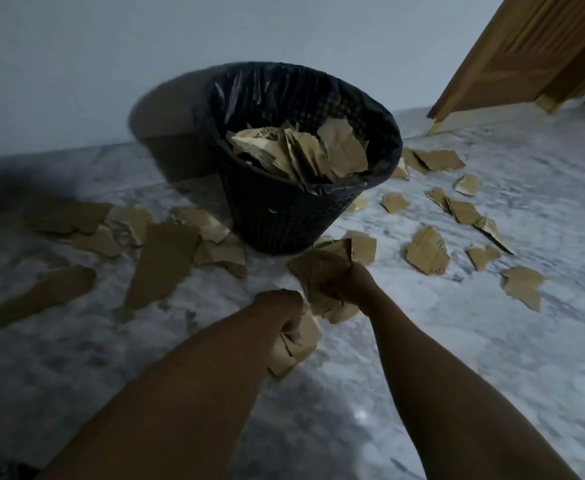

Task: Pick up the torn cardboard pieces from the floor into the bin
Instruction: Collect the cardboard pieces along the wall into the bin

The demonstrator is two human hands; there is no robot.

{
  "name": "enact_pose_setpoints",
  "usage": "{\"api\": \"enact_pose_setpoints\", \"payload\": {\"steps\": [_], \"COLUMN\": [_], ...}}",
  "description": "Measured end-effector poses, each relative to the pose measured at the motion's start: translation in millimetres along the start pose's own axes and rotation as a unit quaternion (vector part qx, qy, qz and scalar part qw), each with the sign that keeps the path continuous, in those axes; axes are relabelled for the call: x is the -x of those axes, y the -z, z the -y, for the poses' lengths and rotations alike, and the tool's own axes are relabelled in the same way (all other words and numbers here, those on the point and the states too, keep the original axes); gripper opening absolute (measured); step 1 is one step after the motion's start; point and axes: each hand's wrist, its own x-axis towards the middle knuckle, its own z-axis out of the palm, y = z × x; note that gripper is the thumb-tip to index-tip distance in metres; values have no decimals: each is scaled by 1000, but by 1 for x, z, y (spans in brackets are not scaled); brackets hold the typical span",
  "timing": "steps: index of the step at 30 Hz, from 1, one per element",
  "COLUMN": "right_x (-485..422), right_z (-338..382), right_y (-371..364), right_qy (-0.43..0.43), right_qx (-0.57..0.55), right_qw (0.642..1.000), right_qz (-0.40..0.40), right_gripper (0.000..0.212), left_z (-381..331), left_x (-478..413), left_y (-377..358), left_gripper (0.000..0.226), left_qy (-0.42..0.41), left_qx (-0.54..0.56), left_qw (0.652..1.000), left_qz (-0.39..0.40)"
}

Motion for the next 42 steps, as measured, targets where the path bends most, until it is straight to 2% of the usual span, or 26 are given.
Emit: {"api": "enact_pose_setpoints", "payload": {"steps": [1, 4, 7, 8, 10, 11, 13, 14, 15, 18, 20, 21, 23, 25, 26, 27, 28, 29, 31, 32, 35, 37, 40, 42], "right_x": [-8, 0, 12, 19, 25, 26, 24, 22, 17, 25, 23, 26, 27, 37, 37, 45, 50, 52, 62, 68, 80, 82, 89, 88], "right_z": [-8, -7, 11, 19, 29, 33, 34, 33, 34, 38, 32, 31, 30, 35, 37, 45, 55, 65, 90, 104, 150, 177, 208, 219], "right_y": [-3, -1, 4, 3, 3, 2, 6, 10, 13, 35, 60, 74, 107, 144, 165, 186, 207, 227, 264, 278, 297, 286, 248, 223], "right_qy": [2, -2, -41, -54, -34, -12, -15, -23, -20, -3, -8, -26, -56, -54, -50, -46, -35, -9, 45, 70, 126, 156, 217, 241], "right_qx": [16, 99, 93, 101, 114, 116, 141, 153, 149, 145, 164, 156, 100, 62, 50, 39, 16, -8, -49, -82, -157, -183, -158, -119], "right_qw": [1000, 995, 995, 993, 993, 993, 990, 988, 988, 989, 986, 987, 992, 995, 996, 998, 999, 999, 991, 982, 964, 961, 960, 961], "right_qz": [-15, -20, -5, 7, 11, 2, 8, 21, 29, 0, 23, 38, 58, 62, 47, 28, -2, -36, -119, -154, -176, -139, -74, -65], "right_gripper": [102, 91, 116, 116, 89, 83, 96, 95, 85, 41, 36, 41, 52, 54, 63, 68, 63, 50, 20, 12, 26, 26, 30, 53], "left_z": [3, 11, 22, 26, 36, 41, 45, 46, 45, 34, 19, 10, -4, -17, -21, -21, -18, -13, 4, 13, 37, 46, 59, 70], "left_x": [1, 7, 20, 24, 34, 39, 48, 50, 54, 67, 76, 82, 97, 117, 128, 140, 151, 162, 175, 178, 173, 165, 149, 145], "left_y": [-1, -7, -6, -2, 4, 10, 24, 32, 39, 58, 72, 83, 108, 137, 152, 167, 183, 199, 227, 236, 246, 244, 234, 229], "left_gripper": [60, 63, 69, 71, 80, 84, 85, 83, 80, 61, 44, 35, 27, 36, 39, 33, 21, 13, 11, 11, 9, 17, 31, 35], "left_qy": [-10, -4, 34, 38, 32, 26, 10, 6, 4, -26, -39, -54, -102, -161, -189, -206, -211, -205, -166, -136, -44, -10, 13, 23], "left_qx": [9, 20, 21, 22, 6, -8, -6, 19, 38, 105, 161, 178, 235, 298, 335, 370, 401, 422, 448, 461, 473, 485, 504, 488], "left_qw": [1000, 1000, 999, 999, 999, 999, 999, 999, 998, 994, 986, 982, 967, 941, 923, 905, 887, 872, 841, 820, 779, 767, 760, 757], "left_qz": [-5, -7, 1, -2, -17, -26, -36, -45, -41, 27, 37, 31, -1, -13, -25, -50, -89, -138, -254, -310, -411, -419, -411, -433]}}
